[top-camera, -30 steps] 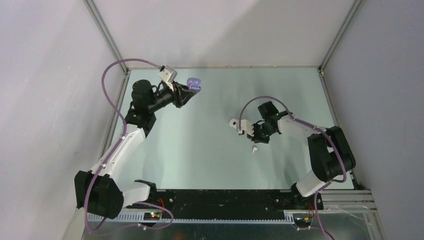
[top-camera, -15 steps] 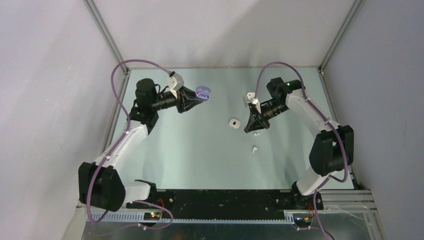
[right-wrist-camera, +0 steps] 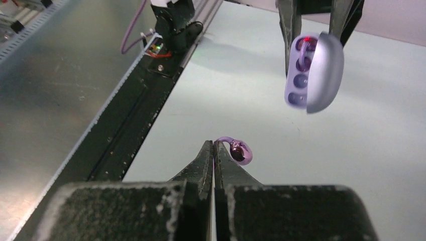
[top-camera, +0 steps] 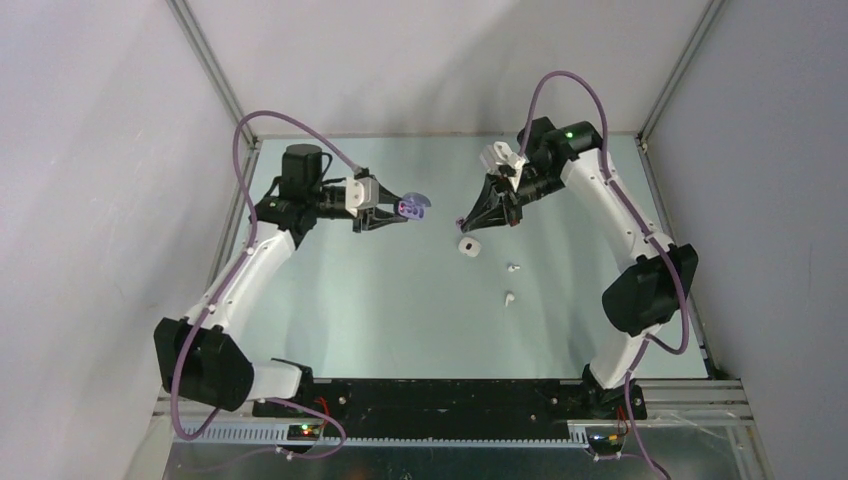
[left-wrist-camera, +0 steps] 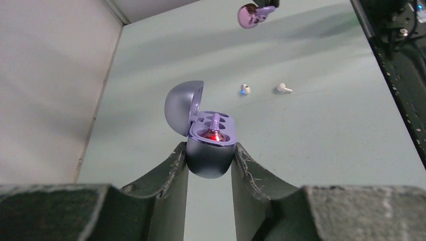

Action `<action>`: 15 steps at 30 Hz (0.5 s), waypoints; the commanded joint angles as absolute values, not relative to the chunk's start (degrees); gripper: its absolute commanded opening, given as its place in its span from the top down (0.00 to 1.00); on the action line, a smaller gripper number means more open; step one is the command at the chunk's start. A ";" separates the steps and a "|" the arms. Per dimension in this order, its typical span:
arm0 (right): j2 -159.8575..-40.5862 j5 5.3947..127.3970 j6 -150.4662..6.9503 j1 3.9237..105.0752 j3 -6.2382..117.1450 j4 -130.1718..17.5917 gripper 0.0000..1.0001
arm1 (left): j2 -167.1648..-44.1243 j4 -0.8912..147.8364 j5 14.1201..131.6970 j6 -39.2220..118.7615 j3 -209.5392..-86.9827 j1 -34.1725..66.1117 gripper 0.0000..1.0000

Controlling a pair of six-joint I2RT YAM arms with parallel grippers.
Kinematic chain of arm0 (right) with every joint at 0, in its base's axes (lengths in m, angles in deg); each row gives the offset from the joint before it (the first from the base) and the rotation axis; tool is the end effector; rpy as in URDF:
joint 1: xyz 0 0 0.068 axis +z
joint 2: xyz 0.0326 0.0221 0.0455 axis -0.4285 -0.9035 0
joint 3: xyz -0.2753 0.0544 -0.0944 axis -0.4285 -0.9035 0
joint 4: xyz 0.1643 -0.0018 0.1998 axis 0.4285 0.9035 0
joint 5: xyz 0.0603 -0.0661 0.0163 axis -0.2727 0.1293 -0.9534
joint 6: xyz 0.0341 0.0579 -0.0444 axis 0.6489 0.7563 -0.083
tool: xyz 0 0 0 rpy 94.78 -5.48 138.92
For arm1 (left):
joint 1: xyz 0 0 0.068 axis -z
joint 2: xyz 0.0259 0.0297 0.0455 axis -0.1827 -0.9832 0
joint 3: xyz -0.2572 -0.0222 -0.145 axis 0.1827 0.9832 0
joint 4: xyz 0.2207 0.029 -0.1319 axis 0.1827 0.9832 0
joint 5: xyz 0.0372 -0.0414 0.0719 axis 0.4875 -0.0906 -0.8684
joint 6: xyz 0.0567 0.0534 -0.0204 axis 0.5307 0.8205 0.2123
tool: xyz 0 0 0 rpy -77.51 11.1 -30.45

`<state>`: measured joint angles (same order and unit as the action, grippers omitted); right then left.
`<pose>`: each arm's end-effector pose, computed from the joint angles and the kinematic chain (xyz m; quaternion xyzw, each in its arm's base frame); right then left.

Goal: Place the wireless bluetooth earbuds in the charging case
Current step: Pick up the right earbud from the center of the board, then place the right earbud at the center of the board.

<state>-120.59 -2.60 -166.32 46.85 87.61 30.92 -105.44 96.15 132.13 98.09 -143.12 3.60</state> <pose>0.2772 0.1818 0.3930 -0.6646 0.4155 0.4858 0.3868 0.2587 -0.1313 0.3686 0.6064 0.4736 -0.3398 0.5409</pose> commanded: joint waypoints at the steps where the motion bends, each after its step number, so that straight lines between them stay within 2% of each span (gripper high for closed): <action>1: -122.50 -9.48 -166.08 48.30 90.63 34.57 1.00 | -106.15 105.49 136.63 109.39 -145.35 4.73 1.00; 5: -122.40 -10.23 -159.42 48.46 90.60 30.26 1.00 | -104.94 100.68 133.15 105.04 -143.90 5.30 1.00; 7: -121.03 -10.42 -151.17 48.55 89.34 23.47 1.00 | -102.48 88.78 129.23 94.22 -139.86 5.43 1.00; 8: -119.56 -10.25 -148.18 48.65 87.90 17.85 1.00 | -101.47 76.15 127.66 89.44 -135.65 5.46 1.00; 9: -118.70 -9.52 -141.50 48.99 86.90 14.58 1.00 | -99.75 70.37 123.99 80.69 -133.69 5.46 1.00; 10: -116.30 -8.83 -137.72 49.18 83.60 5.45 1.00 | -99.10 64.17 122.14 78.11 -130.85 5.55 1.00; 11: -114.57 -6.09 -126.34 49.74 81.28 -0.31 1.00 | -98.39 63.32 119.19 75.51 -130.32 5.60 1.00; 12: -110.80 -4.31 -119.64 49.90 74.25 -16.66 1.00 | -98.19 63.35 117.93 74.63 -130.23 5.63 1.00; 13: -108.70 0.11 -104.07 49.76 69.70 -26.71 1.00 | -98.03 63.53 115.70 72.92 -130.43 5.64 1.00; 15: -102.78 8.40 -84.80 48.86 54.89 -56.58 1.00 | -97.45 63.81 113.13 70.94 -130.00 5.64 1.00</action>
